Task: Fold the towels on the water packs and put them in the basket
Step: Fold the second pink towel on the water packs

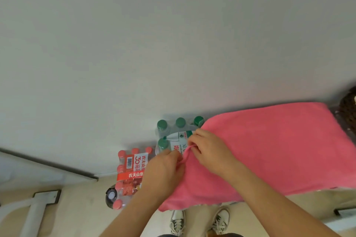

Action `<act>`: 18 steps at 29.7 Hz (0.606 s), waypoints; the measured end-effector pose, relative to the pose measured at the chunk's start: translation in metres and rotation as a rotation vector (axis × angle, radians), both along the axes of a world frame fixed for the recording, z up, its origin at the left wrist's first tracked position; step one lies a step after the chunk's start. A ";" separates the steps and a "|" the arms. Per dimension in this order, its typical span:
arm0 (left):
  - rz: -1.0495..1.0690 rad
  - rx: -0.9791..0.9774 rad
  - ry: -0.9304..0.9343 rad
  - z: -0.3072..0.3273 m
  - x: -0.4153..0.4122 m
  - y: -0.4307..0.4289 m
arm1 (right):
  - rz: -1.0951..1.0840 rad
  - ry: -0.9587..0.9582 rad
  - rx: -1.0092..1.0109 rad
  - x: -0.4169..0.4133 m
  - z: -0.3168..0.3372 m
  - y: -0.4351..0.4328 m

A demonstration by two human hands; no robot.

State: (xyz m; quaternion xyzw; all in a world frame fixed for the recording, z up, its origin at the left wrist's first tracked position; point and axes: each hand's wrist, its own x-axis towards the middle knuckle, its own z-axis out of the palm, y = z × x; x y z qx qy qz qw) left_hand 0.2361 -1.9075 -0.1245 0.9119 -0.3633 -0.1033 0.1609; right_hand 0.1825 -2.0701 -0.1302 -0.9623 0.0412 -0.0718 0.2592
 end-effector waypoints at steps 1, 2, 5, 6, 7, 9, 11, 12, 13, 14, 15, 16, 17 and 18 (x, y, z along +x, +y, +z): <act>-0.051 -0.063 -0.006 0.000 0.000 0.002 | -0.025 -0.075 0.055 -0.008 0.002 0.001; -0.121 -0.152 0.010 0.001 0.000 0.006 | -0.058 -0.143 0.119 -0.018 0.003 0.002; -0.304 -0.371 0.152 0.008 -0.003 0.008 | -0.164 -0.266 0.232 -0.047 -0.001 0.006; -0.276 -0.391 0.245 0.011 -0.004 0.003 | -0.208 -0.277 0.248 -0.054 -0.006 0.006; -0.198 -0.404 0.342 0.012 -0.003 -0.003 | -0.260 -0.282 0.269 -0.059 -0.011 0.006; 0.011 -0.365 0.501 0.008 0.004 -0.020 | -0.385 -0.292 0.355 -0.064 -0.019 0.006; 0.108 -0.317 0.624 0.004 0.010 -0.039 | -0.510 -0.310 0.447 -0.064 -0.023 0.006; 0.132 -0.336 0.717 0.004 0.012 -0.048 | -0.566 -0.323 0.502 -0.062 -0.023 0.006; 0.149 -0.368 0.804 0.004 0.012 -0.057 | -0.617 -0.336 0.577 -0.060 -0.021 0.007; 0.157 -0.391 0.859 0.005 0.011 -0.065 | -0.658 -0.352 0.664 -0.058 -0.019 0.006; 0.161 -0.402 0.890 0.007 0.011 -0.072 | -0.688 -0.369 0.738 -0.056 -0.016 0.005; 0.159 -0.400 0.909 0.008 0.010 -0.078 | -0.711 -0.385 0.791 -0.054 -0.013 0.003; 0.152 -0.393 0.930 0.010 0.010 -0.084 | -0.729 -0.393 0.829 -0.054 -0.010 0.000; 0.146 -0.382 0.950 0.011 0.009 -0.089 | -0.743 -0.399 0.864 -0.054 -0.008 -0.004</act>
